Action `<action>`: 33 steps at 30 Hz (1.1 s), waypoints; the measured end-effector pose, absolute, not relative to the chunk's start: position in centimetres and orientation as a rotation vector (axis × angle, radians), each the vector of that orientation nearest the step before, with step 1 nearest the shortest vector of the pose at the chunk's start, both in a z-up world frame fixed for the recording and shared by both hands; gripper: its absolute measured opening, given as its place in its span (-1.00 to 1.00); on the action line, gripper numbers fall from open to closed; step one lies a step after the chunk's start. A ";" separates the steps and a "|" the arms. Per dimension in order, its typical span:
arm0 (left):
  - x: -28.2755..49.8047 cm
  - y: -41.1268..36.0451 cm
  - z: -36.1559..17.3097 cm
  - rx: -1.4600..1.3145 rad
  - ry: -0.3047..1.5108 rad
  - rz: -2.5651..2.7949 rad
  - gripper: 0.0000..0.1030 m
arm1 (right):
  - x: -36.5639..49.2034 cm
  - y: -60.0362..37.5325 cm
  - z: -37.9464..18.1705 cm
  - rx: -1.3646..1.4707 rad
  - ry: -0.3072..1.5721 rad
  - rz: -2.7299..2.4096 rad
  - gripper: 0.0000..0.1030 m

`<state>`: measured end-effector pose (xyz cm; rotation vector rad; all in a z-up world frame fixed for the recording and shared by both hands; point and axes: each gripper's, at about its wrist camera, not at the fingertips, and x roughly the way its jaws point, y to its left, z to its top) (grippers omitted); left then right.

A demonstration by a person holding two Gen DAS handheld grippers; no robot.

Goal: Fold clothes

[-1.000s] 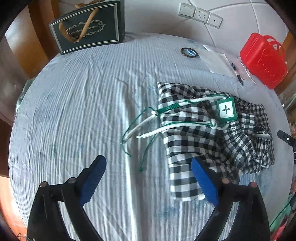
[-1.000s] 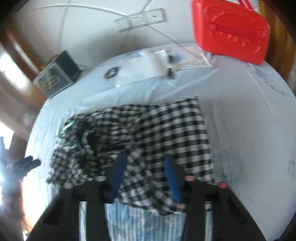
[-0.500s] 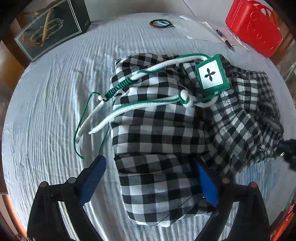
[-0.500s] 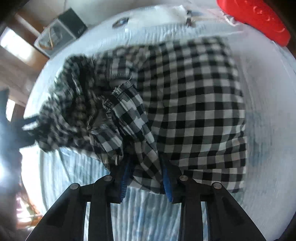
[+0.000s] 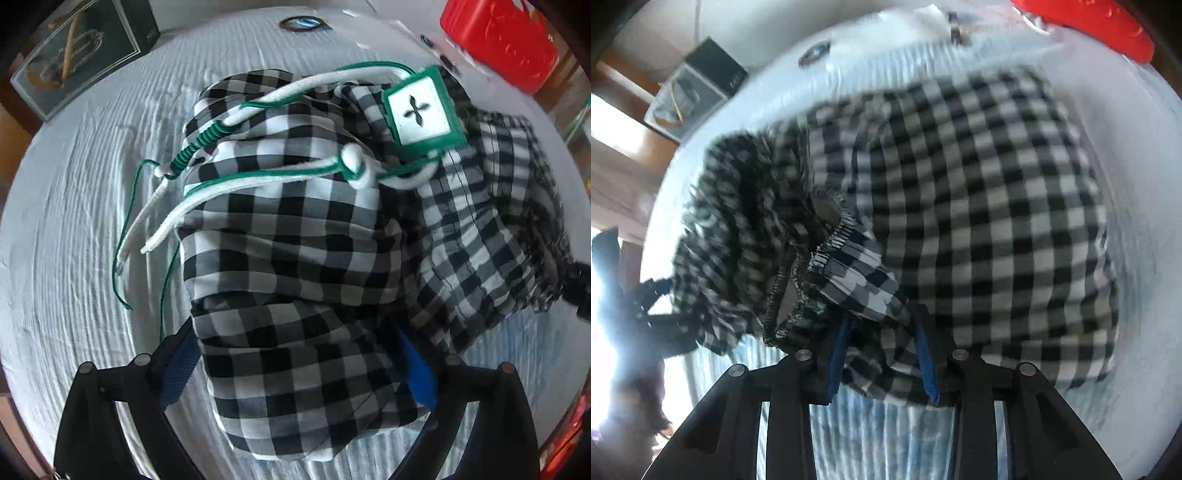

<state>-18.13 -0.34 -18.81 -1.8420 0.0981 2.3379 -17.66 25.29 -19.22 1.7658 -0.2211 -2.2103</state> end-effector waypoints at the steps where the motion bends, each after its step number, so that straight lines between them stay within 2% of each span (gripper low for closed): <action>1: -18.1 -0.6 -18.6 -1.840 0.080 2.332 0.86 | -17.3 25.4 -18.8 1.761 -0.237 -2.215 -0.34; 2: -18.0 -0.9 -18.1 -1.828 0.061 2.336 0.86 | -16.9 25.7 -18.1 1.741 -0.270 -2.228 -0.33; 5: -17.7 -1.4 -16.2 -1.763 0.035 2.378 0.86 | -15.8 27.6 -15.8 1.670 -0.315 -2.314 -0.12; 7: -17.4 -1.7 -15.1 -1.724 0.008 2.411 0.90 | -15.2 30.0 -14.4 1.632 -0.361 -2.388 -0.09; 8: -17.3 -1.9 -14.7 -1.716 -0.009 2.420 1.00 | -15.1 31.3 -14.1 1.631 -0.394 -2.418 0.01; 10: -17.2 -2.3 -14.0 -1.703 -0.042 2.438 1.00 | -14.9 34.2 -13.7 1.635 -0.467 -2.474 0.30; 11: -17.1 -2.6 -13.8 -1.701 -0.059 2.449 1.00 | -14.9 35.5 -14.1 1.653 -0.509 -2.486 0.54; 12: -17.0 -2.8 -13.7 -1.709 -0.071 2.460 1.00 | -15.0 36.6 -14.6 1.678 -0.545 -2.488 0.68; 16: -16.8 -3.6 -14.0 -1.752 -0.112 2.454 1.00 | -15.8 38.8 -17.2 1.762 -0.662 -2.445 0.68; 19: -16.7 -4.2 -13.9 -1.752 -0.098 2.473 1.00 | -16.6 38.1 -19.2 1.825 -0.634 -2.424 0.69; 20: -16.8 -4.4 -14.1 -1.755 -0.107 2.474 1.00 | -16.8 37.6 -19.6 1.837 -0.609 -2.429 0.77; 21: -16.8 -4.6 -14.4 -1.756 -0.118 2.473 1.00 | -16.9 37.1 -19.5 1.836 -0.577 -2.435 0.63; 22: -16.7 -5.0 -14.5 -1.758 -0.127 2.472 1.00 | -17.1 36.4 -19.4 1.840 -0.540 -2.446 0.33; 23: -16.7 -5.4 -14.5 -1.761 -0.131 2.473 1.00 | -17.1 35.7 -19.0 1.836 -0.513 -2.458 -0.59; 24: -16.7 -5.8 -14.4 -1.760 -0.132 2.476 1.00 | -17.2 35.1 -18.2 1.800 -0.536 -2.454 -0.86; 28: -16.4 -8.1 -13.6 -1.732 -0.155 2.499 1.00 | -16.7 30.5 -11.3 1.467 -0.568 -2.429 -0.86; 30: -16.4 -9.5 -12.8 -1.711 -0.183 2.520 1.00 | -16.2 25.7 -7.3 1.297 -0.488 -2.363 -0.86; 33: -16.2 -11.5 -11.5 -1.673 -0.240 2.558 1.00 | -15.8 18.8 -5.8 1.224 -0.378 -2.231 -0.86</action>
